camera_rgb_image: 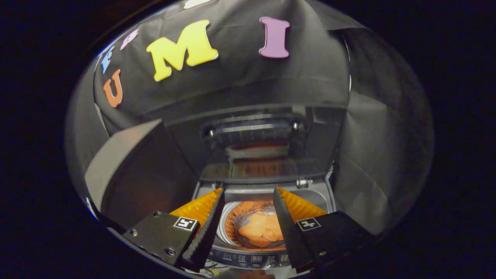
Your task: Put the clothes into the washing machine and then close the washing machine lid.
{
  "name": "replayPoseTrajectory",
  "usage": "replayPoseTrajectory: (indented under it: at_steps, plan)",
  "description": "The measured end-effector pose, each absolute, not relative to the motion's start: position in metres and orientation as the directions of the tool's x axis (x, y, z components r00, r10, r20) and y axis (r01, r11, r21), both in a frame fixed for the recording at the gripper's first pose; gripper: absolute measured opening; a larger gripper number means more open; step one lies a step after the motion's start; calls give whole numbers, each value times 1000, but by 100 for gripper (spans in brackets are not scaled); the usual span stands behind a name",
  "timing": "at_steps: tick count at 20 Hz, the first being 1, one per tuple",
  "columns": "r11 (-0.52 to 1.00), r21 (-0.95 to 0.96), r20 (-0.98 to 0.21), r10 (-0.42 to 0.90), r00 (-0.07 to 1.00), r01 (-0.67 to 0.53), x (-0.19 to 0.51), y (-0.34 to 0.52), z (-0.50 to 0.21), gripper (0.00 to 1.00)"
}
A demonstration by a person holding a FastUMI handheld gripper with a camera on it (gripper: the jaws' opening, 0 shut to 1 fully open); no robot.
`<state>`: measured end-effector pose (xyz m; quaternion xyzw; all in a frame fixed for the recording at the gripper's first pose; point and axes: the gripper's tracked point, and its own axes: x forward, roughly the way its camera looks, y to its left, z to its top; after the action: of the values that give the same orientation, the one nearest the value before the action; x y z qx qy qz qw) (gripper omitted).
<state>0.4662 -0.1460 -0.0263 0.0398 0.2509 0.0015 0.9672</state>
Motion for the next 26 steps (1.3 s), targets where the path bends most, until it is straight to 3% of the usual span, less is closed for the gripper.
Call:
replayPoseTrajectory:
  at_steps: [7,11,26]
  plan:
    - [995,98,-285,34,958,-6,492,-140,93,79]
    - [998,68,-259,25,966,-8,524,-138,109,81]
    - [999,49,-457,15,889,9,643,-134,45,81]
